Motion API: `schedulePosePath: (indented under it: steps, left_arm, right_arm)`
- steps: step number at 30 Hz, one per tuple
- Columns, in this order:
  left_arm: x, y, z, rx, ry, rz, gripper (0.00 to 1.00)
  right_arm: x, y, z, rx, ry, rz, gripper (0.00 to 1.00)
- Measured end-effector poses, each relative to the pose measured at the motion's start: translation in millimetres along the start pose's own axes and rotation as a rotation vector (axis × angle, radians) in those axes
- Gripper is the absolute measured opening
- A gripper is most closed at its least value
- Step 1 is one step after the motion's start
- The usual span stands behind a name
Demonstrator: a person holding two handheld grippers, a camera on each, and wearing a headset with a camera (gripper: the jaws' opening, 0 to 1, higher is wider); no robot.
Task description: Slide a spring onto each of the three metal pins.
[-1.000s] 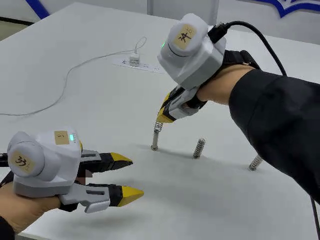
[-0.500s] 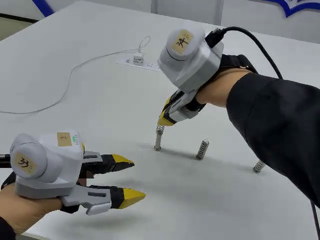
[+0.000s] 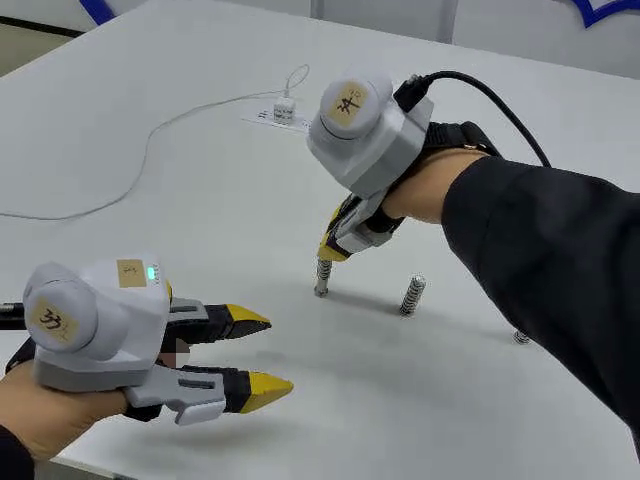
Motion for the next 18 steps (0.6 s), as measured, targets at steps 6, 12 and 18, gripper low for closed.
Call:
schedulePosePath:
  steps: [6, 12, 18]
  left_arm:
    - [1.3, 1.1, 0.3, -0.004, 0.000, -0.004, 0.42]
    - [2.9, 2.2, -0.2, -0.009, 0.000, -0.010, 0.42]
    - [2.3, 2.5, -0.5, -0.012, 0.000, -0.011, 0.42]
  right_arm:
    - [7.8, 0.0, 9.2, -0.008, 0.016, 0.013, 0.12]
    - [13.0, -0.1, 14.9, -0.010, 0.023, 0.024, 0.12]
    - [15.1, 0.4, 17.6, -0.011, 0.022, 0.035, 0.12]
Point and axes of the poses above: the centre of the closed fingertips' face, and the gripper's own axes: z roughly forward along the fingers, y roughly to its left, x roughly out of its underside, the point moved 9 cm from there along -z, roughly backward along the fingers, and after that the axes turned 13 degrees about -y, right-handed, at the moved point
